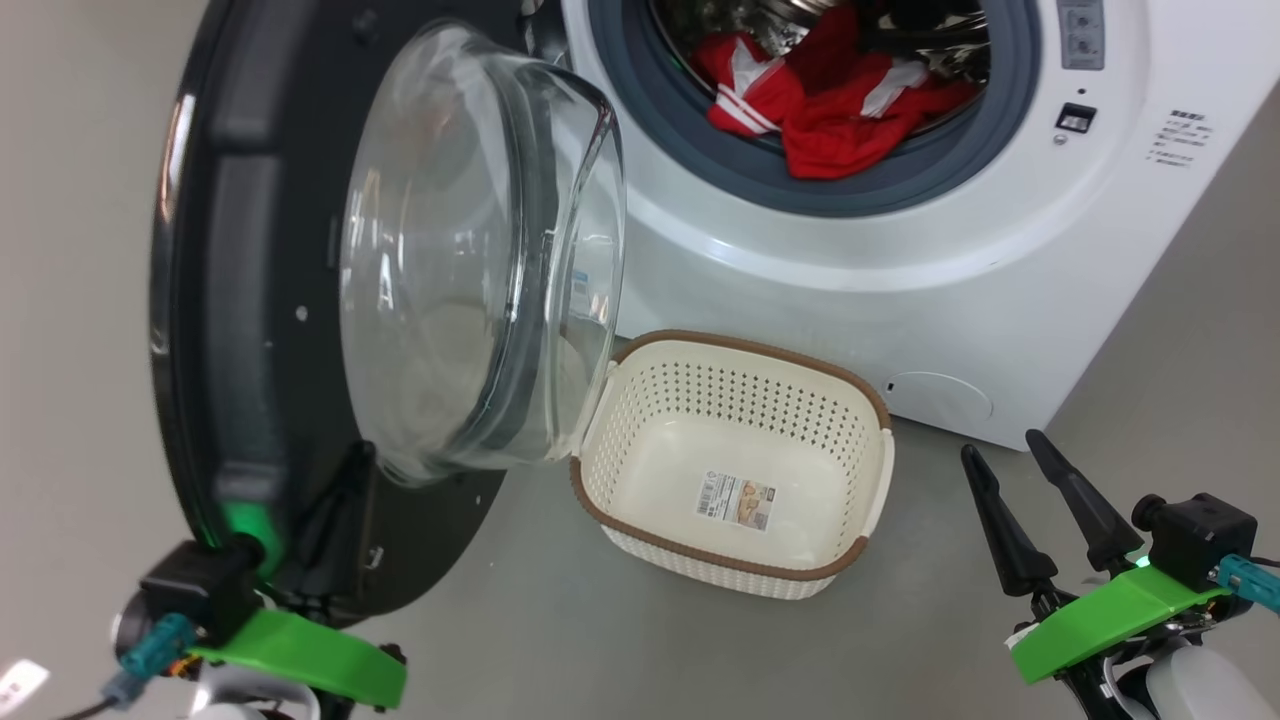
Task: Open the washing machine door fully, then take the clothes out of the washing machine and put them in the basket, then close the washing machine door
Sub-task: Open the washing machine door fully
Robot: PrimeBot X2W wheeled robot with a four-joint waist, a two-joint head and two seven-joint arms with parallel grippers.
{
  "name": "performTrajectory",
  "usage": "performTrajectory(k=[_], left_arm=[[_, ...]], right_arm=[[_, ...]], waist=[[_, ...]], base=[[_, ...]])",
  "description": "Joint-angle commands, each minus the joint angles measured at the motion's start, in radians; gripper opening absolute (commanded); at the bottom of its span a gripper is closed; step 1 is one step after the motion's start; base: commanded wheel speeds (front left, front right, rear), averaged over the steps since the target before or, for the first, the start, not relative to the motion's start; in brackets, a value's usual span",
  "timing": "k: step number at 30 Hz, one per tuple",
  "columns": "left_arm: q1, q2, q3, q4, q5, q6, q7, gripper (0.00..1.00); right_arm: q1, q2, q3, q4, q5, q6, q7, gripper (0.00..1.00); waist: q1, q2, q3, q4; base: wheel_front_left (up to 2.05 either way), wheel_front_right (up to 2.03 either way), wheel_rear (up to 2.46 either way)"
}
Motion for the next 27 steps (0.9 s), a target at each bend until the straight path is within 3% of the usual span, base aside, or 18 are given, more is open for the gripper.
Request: performTrajectory(k=[1,27], left_arm=[[-0.056,0.045,0.065,-0.014,-0.014,0.020,0.009,0.00],[-0.217,0.181,0.203,0.188,-0.091,0.010,0.041,0.00]], right_arm=[[-0.033,-0.008,0.018,-0.026,0.005,0.002,-0.012,1.00],[-0.111,-0.027,0.033,-0.029,0.006,0.002,-0.012,1.00]], waist=[[0.0000,-0.0001,0.012,0.014],[0.0000,-0.0001,0.108,0.063]], base=[[0.00,0.00,0.00],[0.00,0.00,0.00]])
